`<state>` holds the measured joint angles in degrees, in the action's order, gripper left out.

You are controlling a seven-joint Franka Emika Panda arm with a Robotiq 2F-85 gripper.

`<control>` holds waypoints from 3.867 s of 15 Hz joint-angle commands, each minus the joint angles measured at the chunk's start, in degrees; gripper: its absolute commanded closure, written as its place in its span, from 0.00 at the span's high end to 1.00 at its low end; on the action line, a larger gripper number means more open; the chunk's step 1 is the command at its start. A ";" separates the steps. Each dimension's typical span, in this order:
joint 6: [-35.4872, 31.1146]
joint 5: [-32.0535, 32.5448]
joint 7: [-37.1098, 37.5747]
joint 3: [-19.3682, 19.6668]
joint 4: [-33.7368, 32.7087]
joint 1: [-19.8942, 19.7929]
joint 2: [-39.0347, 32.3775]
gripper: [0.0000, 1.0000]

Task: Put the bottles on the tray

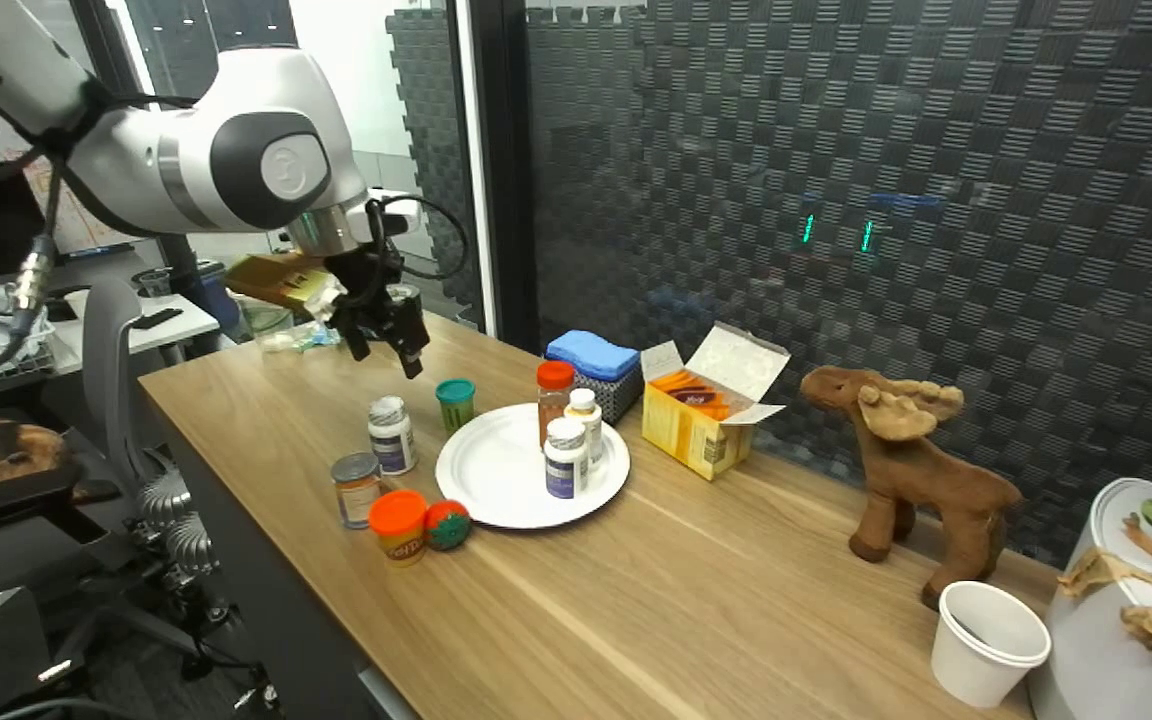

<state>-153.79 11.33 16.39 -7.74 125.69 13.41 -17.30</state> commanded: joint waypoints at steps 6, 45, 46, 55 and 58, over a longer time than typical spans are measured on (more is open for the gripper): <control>-1.26 2.41 -1.24 5.28 -7.58 1.49 -7.18 1.00; 8.95 9.04 22.01 16.39 -5.87 7.46 -0.13 0.28; 10.39 9.10 22.87 15.77 -5.26 6.93 0.30 0.28; 4.45 7.83 33.79 14.04 -4.23 4.42 -2.70 0.28; 0.34 9.20 37.14 15.18 -5.31 4.86 -3.75 0.28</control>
<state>-149.65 18.84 49.58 7.08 121.87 18.46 -20.20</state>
